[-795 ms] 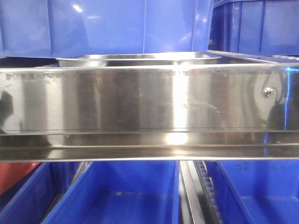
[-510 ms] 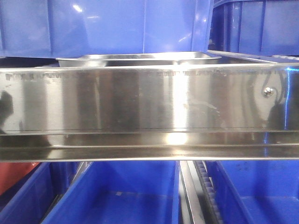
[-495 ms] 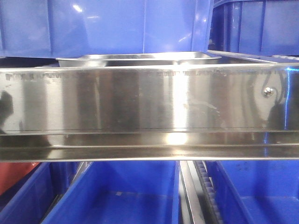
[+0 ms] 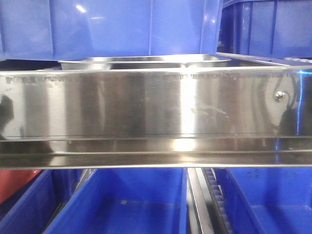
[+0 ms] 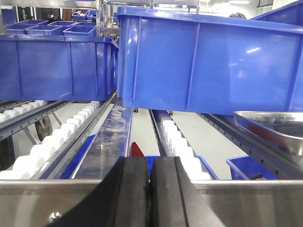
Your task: Stack silver trays without gaps
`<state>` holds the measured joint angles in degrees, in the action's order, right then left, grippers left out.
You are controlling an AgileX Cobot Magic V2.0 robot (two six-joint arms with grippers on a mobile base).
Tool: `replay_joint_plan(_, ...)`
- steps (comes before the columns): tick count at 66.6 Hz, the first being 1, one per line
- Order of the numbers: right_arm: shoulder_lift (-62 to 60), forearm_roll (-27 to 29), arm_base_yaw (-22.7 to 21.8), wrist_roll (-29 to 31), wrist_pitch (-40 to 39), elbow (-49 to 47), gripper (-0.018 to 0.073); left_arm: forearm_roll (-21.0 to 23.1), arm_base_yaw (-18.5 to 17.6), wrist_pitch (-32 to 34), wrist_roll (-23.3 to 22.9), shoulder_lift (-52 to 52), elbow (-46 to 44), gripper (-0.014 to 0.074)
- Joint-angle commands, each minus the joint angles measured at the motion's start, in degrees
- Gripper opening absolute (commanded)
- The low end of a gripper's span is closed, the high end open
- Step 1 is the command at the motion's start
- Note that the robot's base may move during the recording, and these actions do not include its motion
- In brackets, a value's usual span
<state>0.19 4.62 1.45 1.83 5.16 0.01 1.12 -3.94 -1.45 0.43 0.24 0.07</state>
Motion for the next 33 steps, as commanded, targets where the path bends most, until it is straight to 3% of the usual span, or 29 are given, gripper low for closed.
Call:
replay_joint_plan(1, -0.2, -0.3, -0.3, 0.1, -1.3, 0.0, -0.0017, -0.1, -0.4, 0.8, 0.1, -0.2, -0.1, 0.0004)
replay_joint_plan(18, -0.2, -0.3, -0.3, 0.1, -2.9, 0.0, -0.0017, -0.2, -0.4, 1.0, 0.1, -0.2, -0.1, 0.0004)
replay_joint_plan(33, -0.2, -0.3, -0.3, 0.1, -9.7, 0.0, -0.0017, -0.2, -0.4, 2.4, 0.1, -0.2, -0.1, 0.0004)
